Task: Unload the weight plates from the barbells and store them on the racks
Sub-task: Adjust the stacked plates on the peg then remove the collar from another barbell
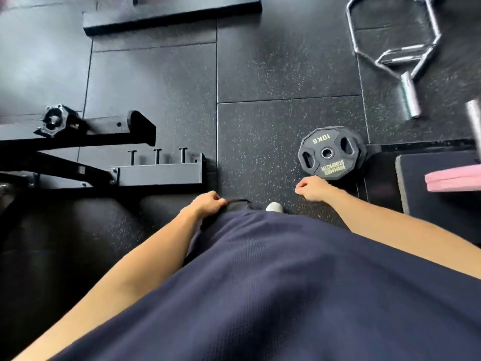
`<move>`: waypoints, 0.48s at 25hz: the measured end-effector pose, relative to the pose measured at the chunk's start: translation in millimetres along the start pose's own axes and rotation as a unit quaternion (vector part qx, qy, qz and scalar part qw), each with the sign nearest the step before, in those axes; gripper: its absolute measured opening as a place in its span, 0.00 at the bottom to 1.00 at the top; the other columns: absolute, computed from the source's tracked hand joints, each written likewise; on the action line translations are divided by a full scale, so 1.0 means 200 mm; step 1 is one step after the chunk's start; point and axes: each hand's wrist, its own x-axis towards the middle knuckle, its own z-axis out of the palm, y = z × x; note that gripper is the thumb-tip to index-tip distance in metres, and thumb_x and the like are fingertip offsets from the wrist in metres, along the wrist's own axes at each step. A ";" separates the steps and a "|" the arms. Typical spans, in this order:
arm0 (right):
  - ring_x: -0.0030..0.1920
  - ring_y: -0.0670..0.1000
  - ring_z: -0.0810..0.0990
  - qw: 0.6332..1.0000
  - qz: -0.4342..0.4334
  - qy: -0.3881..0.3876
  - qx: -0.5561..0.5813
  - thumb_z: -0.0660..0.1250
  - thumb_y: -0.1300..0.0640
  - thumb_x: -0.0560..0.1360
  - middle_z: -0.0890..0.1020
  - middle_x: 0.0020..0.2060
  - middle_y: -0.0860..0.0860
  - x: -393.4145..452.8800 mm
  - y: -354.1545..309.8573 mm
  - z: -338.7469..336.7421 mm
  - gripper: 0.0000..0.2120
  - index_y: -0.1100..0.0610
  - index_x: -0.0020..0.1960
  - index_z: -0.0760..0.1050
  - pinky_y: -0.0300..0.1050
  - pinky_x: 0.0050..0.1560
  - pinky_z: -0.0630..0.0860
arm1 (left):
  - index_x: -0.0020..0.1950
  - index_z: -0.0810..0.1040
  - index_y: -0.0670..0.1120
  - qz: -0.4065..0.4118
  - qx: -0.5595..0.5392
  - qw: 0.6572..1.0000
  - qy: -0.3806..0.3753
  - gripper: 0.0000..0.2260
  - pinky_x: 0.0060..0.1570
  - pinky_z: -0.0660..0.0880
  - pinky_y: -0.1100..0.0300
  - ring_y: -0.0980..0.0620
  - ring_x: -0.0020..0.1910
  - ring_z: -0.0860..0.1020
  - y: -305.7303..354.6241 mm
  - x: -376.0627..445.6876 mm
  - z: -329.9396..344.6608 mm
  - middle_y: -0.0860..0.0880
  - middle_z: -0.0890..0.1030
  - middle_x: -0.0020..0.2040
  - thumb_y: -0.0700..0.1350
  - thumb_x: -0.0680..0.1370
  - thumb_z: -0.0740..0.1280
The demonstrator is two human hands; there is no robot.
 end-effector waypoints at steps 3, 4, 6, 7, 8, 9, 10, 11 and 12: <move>0.51 0.53 0.76 0.999 -0.024 -0.019 -0.034 0.63 0.53 0.79 0.80 0.58 0.55 0.22 -0.19 -0.29 0.14 0.58 0.61 0.77 0.42 0.49 0.69 | 0.58 0.76 0.44 -0.004 -0.052 0.998 0.016 0.17 0.50 0.69 0.57 0.46 0.57 0.77 0.18 0.20 -0.25 0.45 0.80 0.58 0.56 0.78 0.62; 0.52 0.54 0.76 0.999 -0.022 -0.024 -0.042 0.62 0.53 0.79 0.80 0.59 0.54 0.32 -0.24 -0.38 0.14 0.57 0.61 0.77 0.43 0.50 0.70 | 0.59 0.75 0.45 -0.009 -0.053 0.999 0.006 0.17 0.52 0.69 0.57 0.46 0.59 0.76 0.22 0.28 -0.34 0.45 0.79 0.59 0.56 0.78 0.62; 0.56 0.56 0.77 0.998 -0.019 -0.031 -0.051 0.62 0.53 0.80 0.80 0.59 0.54 0.54 -0.37 -0.57 0.14 0.57 0.61 0.77 0.47 0.55 0.72 | 0.62 0.74 0.45 -0.016 -0.045 0.999 -0.021 0.18 0.59 0.69 0.56 0.46 0.62 0.74 0.29 0.48 -0.53 0.45 0.77 0.63 0.56 0.78 0.62; 0.55 0.56 0.77 0.998 -0.021 -0.032 -0.051 0.62 0.53 0.80 0.80 0.59 0.54 0.65 -0.44 -0.65 0.14 0.57 0.61 0.77 0.48 0.56 0.72 | 0.62 0.74 0.46 -0.018 -0.047 0.998 -0.035 0.19 0.61 0.68 0.55 0.46 0.63 0.74 0.32 0.59 -0.63 0.45 0.76 0.64 0.57 0.78 0.61; 0.54 0.55 0.77 0.998 -0.018 -0.031 -0.046 0.62 0.53 0.80 0.80 0.58 0.54 0.77 -0.52 -0.73 0.13 0.57 0.61 0.77 0.48 0.56 0.73 | 0.62 0.74 0.46 -0.013 -0.052 0.998 -0.037 0.20 0.61 0.68 0.54 0.45 0.63 0.74 0.35 0.71 -0.74 0.45 0.76 0.65 0.58 0.78 0.60; 0.52 0.54 0.77 0.999 -0.011 -0.029 -0.040 0.62 0.53 0.80 0.81 0.57 0.54 0.87 -0.60 -0.82 0.13 0.56 0.60 0.77 0.48 0.55 0.73 | 0.62 0.74 0.45 -0.009 -0.061 0.998 -0.035 0.21 0.61 0.68 0.53 0.45 0.63 0.74 0.40 0.81 -0.88 0.45 0.76 0.65 0.58 0.78 0.59; 0.51 0.54 0.77 0.999 -0.004 -0.026 -0.032 0.62 0.53 0.79 0.81 0.56 0.54 0.97 -0.66 -0.91 0.13 0.57 0.60 0.77 0.47 0.54 0.73 | 0.62 0.74 0.45 -0.006 -0.065 0.997 -0.028 0.21 0.60 0.68 0.54 0.45 0.63 0.74 0.43 0.90 -1.01 0.45 0.76 0.65 0.58 0.78 0.59; 0.49 0.53 0.77 0.999 0.002 -0.024 -0.027 0.63 0.53 0.79 0.81 0.54 0.54 1.06 -0.75 -1.01 0.13 0.57 0.60 0.77 0.46 0.51 0.73 | 0.62 0.74 0.45 -0.002 -0.060 0.998 -0.026 0.20 0.59 0.68 0.54 0.45 0.62 0.74 0.47 0.99 -1.18 0.45 0.76 0.64 0.58 0.78 0.60; 0.47 0.53 0.77 0.999 0.008 -0.022 -0.022 0.64 0.53 0.78 0.82 0.52 0.54 1.15 -0.84 -1.10 0.12 0.56 0.58 0.78 0.45 0.49 0.72 | 0.62 0.74 0.45 -0.003 -0.059 0.998 -0.024 0.19 0.57 0.69 0.55 0.45 0.61 0.75 0.51 1.07 -1.35 0.45 0.77 0.63 0.57 0.78 0.60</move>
